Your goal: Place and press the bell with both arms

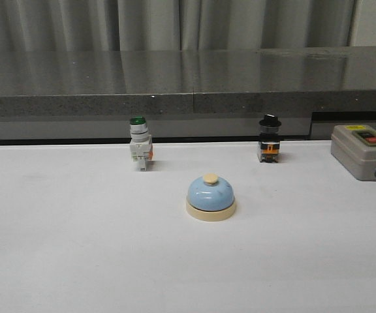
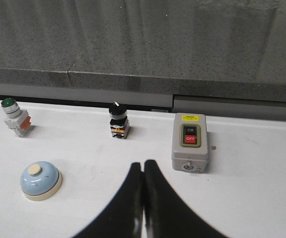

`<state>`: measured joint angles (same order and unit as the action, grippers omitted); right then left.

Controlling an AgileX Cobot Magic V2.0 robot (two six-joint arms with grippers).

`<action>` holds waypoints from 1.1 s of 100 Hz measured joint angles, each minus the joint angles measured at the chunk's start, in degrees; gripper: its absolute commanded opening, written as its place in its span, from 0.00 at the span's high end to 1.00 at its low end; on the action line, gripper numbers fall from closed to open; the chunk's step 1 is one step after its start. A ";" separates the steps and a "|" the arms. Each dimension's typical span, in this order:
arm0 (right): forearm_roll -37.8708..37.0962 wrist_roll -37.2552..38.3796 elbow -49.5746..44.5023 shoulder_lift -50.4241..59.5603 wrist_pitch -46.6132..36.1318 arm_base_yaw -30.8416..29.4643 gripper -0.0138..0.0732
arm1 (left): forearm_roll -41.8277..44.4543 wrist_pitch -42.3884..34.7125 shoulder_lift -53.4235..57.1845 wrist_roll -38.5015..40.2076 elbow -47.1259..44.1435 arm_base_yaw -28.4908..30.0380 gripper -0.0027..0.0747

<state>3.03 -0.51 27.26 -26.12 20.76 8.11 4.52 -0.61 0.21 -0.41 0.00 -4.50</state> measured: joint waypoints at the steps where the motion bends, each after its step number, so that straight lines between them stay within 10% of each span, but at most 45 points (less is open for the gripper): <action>1: 0.00 0.00 0.00 0.00 0.11 0.00 0.91 | 0.00 0.00 0.00 0.00 0.00 0.00 0.99; 65: 0.00 0.00 -0.51 2.37 -0.06 0.00 0.91 | 0.00 0.00 0.00 0.00 0.00 0.00 0.99; 110: 0.00 0.00 -19.34 21.54 -11.66 0.00 0.91 | 0.00 0.00 0.00 0.00 0.00 0.00 0.99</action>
<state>3.03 -0.51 7.93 -4.57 9.09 8.11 4.52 -0.61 0.21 -0.41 0.00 -4.50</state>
